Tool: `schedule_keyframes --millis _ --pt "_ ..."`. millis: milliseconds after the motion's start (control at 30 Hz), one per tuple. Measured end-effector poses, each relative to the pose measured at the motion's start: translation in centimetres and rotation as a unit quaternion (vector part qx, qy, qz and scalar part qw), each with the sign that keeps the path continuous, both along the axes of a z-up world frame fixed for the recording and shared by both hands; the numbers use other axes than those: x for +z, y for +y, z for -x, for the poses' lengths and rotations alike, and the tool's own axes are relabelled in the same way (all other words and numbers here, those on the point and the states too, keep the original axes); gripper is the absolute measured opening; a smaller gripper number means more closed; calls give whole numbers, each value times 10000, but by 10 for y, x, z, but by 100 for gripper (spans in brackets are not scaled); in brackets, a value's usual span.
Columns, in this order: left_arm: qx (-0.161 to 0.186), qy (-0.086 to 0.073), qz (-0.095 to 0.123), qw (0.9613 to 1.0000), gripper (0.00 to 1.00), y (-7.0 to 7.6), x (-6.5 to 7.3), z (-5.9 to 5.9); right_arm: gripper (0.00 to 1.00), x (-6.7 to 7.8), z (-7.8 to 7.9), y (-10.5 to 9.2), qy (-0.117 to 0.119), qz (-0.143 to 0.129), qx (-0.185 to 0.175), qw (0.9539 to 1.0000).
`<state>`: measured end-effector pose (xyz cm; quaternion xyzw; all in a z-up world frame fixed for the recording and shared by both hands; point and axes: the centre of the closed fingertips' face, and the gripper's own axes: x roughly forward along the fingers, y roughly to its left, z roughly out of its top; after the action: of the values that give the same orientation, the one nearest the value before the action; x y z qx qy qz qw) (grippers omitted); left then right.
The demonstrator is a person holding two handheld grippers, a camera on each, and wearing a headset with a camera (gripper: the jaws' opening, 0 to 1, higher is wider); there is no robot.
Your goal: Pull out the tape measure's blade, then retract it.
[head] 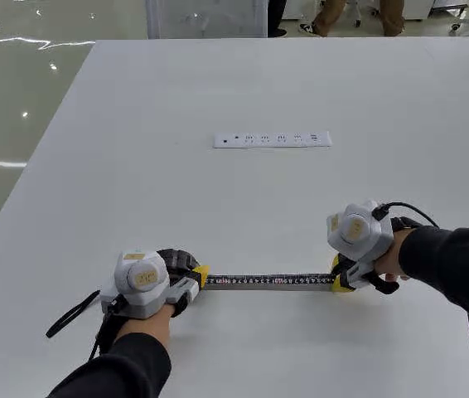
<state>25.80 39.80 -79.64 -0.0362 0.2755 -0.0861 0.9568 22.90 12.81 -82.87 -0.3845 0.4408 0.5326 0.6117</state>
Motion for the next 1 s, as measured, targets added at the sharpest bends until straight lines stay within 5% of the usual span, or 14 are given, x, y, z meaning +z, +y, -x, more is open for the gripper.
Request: schedule_keyframes --millis 1000 --pt "-76 184 79 9998 62 0 -2 0 11 1 -4 23 18 -184 12 9998"
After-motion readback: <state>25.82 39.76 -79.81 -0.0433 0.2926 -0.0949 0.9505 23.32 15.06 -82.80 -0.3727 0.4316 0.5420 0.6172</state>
